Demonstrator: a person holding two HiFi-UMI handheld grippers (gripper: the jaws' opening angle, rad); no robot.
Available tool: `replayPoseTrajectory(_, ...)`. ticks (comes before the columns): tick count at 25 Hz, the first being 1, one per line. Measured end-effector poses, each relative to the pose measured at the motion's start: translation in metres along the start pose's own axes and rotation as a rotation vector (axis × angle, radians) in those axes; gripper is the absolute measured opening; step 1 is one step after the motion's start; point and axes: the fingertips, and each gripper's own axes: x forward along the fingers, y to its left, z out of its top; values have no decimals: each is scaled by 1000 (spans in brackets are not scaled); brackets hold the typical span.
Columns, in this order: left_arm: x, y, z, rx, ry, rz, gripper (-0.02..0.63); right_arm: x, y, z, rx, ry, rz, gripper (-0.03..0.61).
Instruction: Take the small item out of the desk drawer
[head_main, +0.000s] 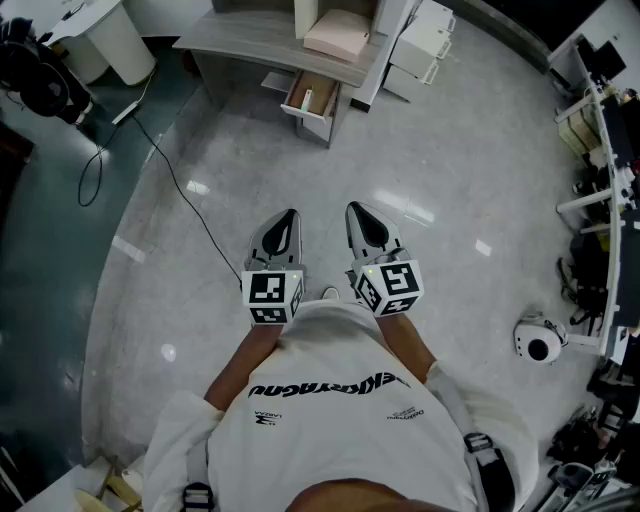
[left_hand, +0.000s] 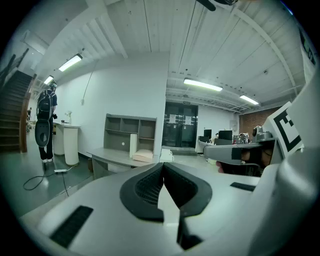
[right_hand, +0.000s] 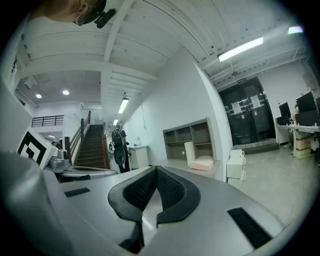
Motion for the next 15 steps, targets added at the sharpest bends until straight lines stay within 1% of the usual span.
replayPoseTrajectory(7, 19, -14, 1, 8, 8, 20, 17, 2, -24, 4, 6, -7, 23, 32)
replayPoseTrajectory(10, 29, -23, 2, 3, 4, 19, 17, 4, -35, 6, -10, -9, 33, 32)
replayPoseTrajectory(15, 44, -34, -12, -10, 39, 49, 17, 7, -54, -2, -2, -14, 46, 32)
